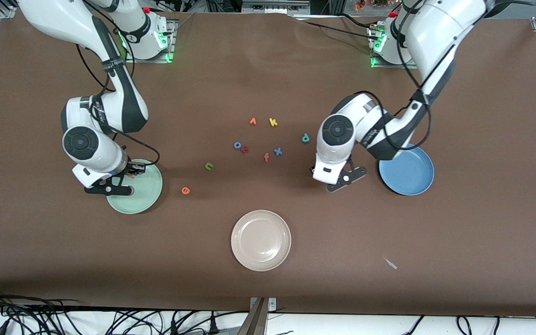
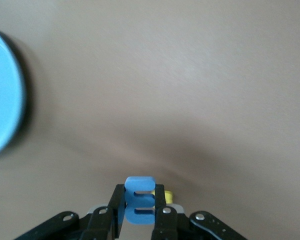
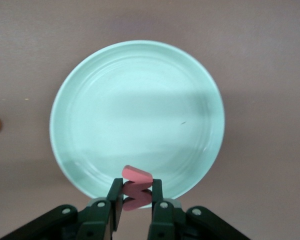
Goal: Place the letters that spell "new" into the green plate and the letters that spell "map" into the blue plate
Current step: 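Drop the W on the green plate while the left gripper drops the E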
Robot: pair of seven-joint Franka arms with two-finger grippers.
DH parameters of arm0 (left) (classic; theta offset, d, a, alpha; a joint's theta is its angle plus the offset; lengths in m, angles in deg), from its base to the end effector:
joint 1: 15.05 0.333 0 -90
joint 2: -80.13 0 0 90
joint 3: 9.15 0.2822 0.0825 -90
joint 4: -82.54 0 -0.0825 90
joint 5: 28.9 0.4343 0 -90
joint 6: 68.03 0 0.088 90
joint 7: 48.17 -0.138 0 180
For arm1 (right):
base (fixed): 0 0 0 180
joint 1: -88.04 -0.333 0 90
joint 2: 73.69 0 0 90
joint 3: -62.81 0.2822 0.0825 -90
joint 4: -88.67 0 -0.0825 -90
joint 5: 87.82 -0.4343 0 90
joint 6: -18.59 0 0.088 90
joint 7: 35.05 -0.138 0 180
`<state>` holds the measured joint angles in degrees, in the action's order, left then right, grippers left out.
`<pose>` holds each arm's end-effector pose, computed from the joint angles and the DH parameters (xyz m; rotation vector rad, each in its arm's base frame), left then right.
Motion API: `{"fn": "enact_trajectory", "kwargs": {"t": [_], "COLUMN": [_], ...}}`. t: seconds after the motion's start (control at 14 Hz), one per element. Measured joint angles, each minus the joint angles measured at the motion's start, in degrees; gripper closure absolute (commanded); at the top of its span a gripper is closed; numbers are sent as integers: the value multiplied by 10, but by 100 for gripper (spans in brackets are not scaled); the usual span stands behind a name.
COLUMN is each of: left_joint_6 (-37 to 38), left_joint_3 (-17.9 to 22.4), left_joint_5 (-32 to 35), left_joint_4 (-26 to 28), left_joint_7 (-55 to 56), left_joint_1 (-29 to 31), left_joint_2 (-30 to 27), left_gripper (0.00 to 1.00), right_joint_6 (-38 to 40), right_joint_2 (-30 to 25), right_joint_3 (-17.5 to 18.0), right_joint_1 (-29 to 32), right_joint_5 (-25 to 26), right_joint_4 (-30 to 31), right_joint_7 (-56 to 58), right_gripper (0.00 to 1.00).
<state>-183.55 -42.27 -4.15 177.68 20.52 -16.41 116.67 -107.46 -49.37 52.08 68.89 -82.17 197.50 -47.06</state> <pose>0.5876 -0.3409 0.1838 -2.9235 -0.6529 0.1074 0.6306 0.0857 0.1768 2.9663 0.0177 -0.1328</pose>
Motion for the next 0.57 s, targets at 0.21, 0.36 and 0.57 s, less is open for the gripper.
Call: {"fn": "enact_trajectory", "kwargs": {"t": [0.21,0.36,0.57], "left_joint_6": [33,39,45], "left_joint_3": [-8,-8,-9], "left_joint_5": [0,0,0], "left_joint_4": [1,3,14], "left_joint_7": [-71,-119,-209], "left_joint_1": [35,57,100], "left_joint_2": [-11,-17,-38], "left_gripper": [98,98,98], "right_joint_6": [-34,-43,-44], "right_joint_2": [1,1,1], "right_joint_3": [-11,-12,-12], "right_joint_1": [3,3,2], "right_joint_5": [-12,-22,-34], "right_joint_4": [22,31,31], "right_joint_7": [28,33,33], "right_gripper": [94,62,31]}}
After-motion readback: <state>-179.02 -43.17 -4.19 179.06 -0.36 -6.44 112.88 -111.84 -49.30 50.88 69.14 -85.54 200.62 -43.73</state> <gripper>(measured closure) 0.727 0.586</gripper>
